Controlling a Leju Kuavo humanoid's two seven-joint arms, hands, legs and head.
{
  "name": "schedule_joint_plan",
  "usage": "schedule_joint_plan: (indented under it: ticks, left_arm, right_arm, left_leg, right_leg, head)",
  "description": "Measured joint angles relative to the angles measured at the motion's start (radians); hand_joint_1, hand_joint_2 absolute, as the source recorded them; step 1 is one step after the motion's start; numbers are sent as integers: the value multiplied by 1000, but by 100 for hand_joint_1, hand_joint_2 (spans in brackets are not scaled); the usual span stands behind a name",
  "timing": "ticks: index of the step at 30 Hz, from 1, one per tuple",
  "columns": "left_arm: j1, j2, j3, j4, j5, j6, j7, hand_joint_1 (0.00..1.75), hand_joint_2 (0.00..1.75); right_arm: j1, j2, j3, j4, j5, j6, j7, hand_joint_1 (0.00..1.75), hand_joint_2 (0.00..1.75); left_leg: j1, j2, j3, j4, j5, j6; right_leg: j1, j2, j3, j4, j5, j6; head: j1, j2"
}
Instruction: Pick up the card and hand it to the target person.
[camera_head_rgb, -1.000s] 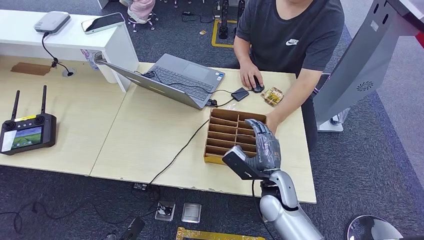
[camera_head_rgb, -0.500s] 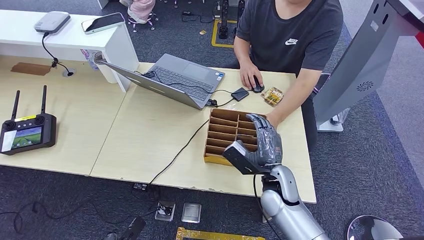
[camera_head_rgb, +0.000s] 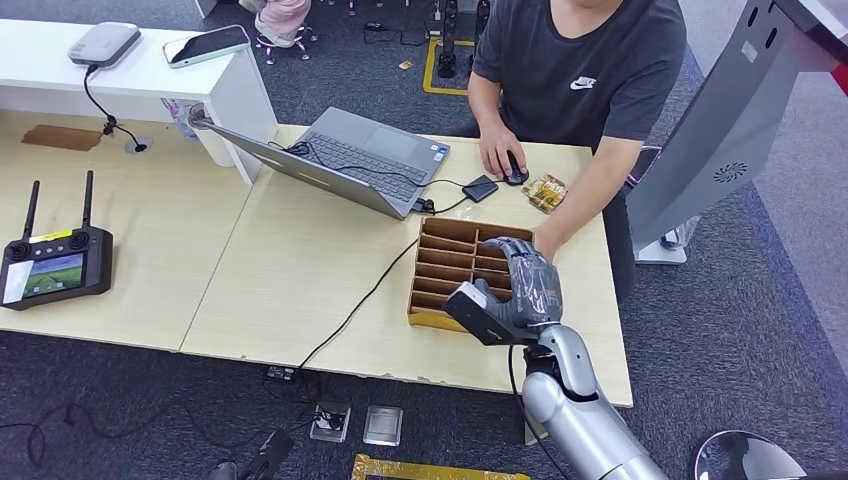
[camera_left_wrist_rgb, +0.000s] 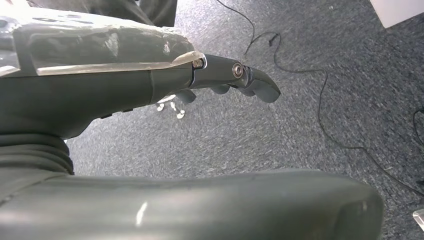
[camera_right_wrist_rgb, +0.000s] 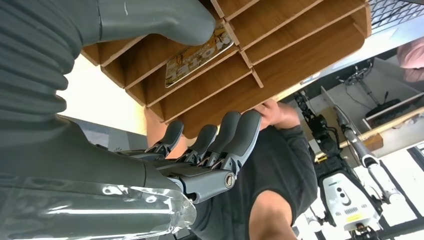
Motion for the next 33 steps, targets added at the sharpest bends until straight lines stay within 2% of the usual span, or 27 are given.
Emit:
schedule_joint_plan:
  ticks: [12, 21, 33]
  left_arm:
    - [-1, 0, 0, 0, 0, -1, -1, 0, 0]
    - [-1, 0, 0, 0, 0, 0, -2, 0, 0]
    - [-2, 0, 0, 0, -7, 0, -2, 0, 0]
  right_arm:
    - [-32, 13, 17, 90, -1, -6, -21, 71, 175]
    - [-49, 22, 25, 138, -1, -16, -28, 83, 175]
    - [-73, 28, 35, 187, 6, -39, -18, 81, 175]
  left_leg:
    - [0, 0, 0, 0, 0, 0]
    - [0, 0, 0, 0, 0, 0]
    - [0, 0, 0, 0, 0, 0]
  right_leg:
    - [0, 0, 0, 0, 0, 0]
    - [0, 0, 0, 0, 0, 0]
    - [0, 0, 0, 0, 0, 0]
  head:
    - [0, 0]
    - [0, 0]
    - [0, 0]
